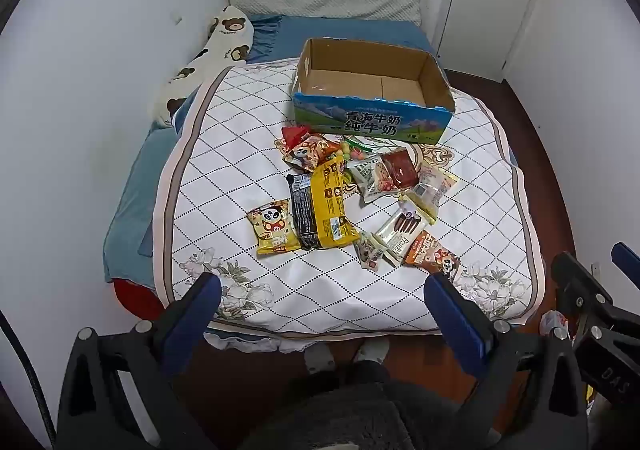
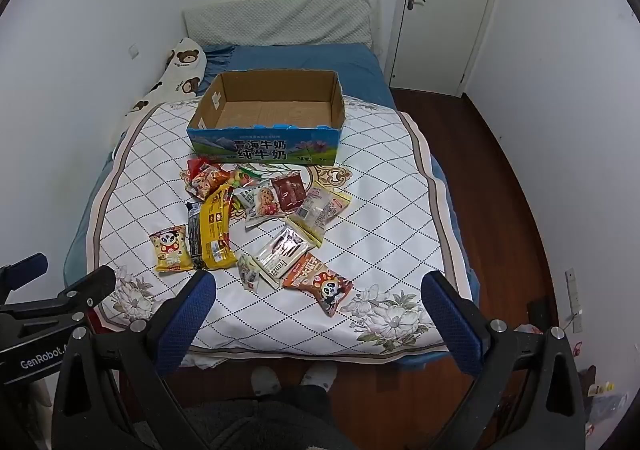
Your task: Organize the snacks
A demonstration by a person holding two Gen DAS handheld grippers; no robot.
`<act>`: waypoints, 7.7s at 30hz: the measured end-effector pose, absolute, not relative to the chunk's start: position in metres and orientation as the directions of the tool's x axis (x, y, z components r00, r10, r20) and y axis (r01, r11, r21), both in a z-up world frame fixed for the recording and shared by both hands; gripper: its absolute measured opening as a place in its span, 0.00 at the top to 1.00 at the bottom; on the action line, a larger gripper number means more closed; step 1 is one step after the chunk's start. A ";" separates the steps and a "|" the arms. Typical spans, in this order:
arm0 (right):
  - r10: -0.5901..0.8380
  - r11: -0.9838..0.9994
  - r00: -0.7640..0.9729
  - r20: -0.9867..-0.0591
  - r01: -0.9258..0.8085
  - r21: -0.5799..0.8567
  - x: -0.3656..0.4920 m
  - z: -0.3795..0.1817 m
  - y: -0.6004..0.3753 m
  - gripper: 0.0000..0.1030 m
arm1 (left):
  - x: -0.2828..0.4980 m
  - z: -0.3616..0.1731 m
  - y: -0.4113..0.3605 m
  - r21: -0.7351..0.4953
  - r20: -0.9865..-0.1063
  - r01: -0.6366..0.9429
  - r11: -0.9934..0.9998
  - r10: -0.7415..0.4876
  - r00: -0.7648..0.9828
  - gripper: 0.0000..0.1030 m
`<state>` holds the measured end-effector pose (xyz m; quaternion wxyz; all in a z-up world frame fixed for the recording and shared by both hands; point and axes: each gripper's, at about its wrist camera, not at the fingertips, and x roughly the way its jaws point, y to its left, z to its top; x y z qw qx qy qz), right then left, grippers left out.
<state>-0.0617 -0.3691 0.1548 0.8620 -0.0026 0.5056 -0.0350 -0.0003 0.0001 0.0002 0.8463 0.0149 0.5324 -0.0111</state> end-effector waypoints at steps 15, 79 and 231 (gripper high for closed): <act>-0.072 0.997 0.483 -0.873 0.065 -0.047 -0.058 0.153 -0.369 0.00 | -0.001 0.001 0.000 0.019 -0.903 0.039 0.999 0.001 0.430 0.00; -0.061 0.997 0.476 -0.877 0.070 -0.031 -0.052 0.144 -0.359 0.00 | 0.001 -0.006 0.005 0.027 -0.912 0.038 0.999 0.009 0.410 0.00; 0.040 0.999 0.357 -0.933 -0.006 0.040 0.378 -0.047 -0.363 0.07 | 0.426 -0.083 -0.087 0.020 -0.907 0.114 0.993 -0.030 0.420 0.06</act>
